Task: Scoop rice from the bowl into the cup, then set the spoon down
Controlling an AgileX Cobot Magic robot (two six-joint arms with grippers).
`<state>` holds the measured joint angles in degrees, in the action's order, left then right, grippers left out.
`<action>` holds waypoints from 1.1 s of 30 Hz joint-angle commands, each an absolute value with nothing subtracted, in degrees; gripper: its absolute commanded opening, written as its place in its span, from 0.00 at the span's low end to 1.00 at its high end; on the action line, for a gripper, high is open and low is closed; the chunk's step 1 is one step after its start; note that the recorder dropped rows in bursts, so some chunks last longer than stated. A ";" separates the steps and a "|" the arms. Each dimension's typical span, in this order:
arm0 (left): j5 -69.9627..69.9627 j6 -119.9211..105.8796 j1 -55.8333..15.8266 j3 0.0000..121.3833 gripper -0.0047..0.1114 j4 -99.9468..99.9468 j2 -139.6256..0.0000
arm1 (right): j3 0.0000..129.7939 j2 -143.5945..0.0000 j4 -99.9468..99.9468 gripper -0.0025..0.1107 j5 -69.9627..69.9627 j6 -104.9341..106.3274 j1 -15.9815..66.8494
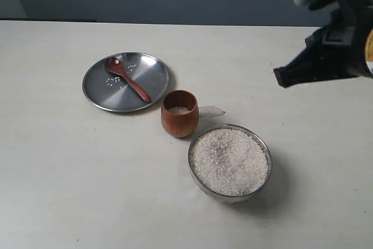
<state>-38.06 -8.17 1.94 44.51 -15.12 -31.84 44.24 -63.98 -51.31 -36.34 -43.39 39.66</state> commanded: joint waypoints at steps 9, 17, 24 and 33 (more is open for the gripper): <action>-37.67 -8.18 2.15 44.95 0.04 -15.30 -31.88 | 35.13 -53.54 -45.79 0.02 -45.86 -45.43 39.31; -37.67 -8.18 2.15 44.95 0.04 -15.30 -31.88 | 35.13 -53.39 -45.97 0.02 -40.05 -45.43 39.31; -37.67 -8.18 2.15 44.95 0.04 -15.30 -31.88 | 35.13 -44.85 -40.41 0.02 -32.58 -45.43 31.30; -37.67 -8.18 2.15 44.95 0.04 -15.30 -31.88 | 35.13 -37.20 -40.41 0.02 -29.56 -45.43 -4.23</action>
<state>-38.06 -8.17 1.94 44.51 -15.12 -31.84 35.43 -38.45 -40.42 -30.15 -45.40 1.97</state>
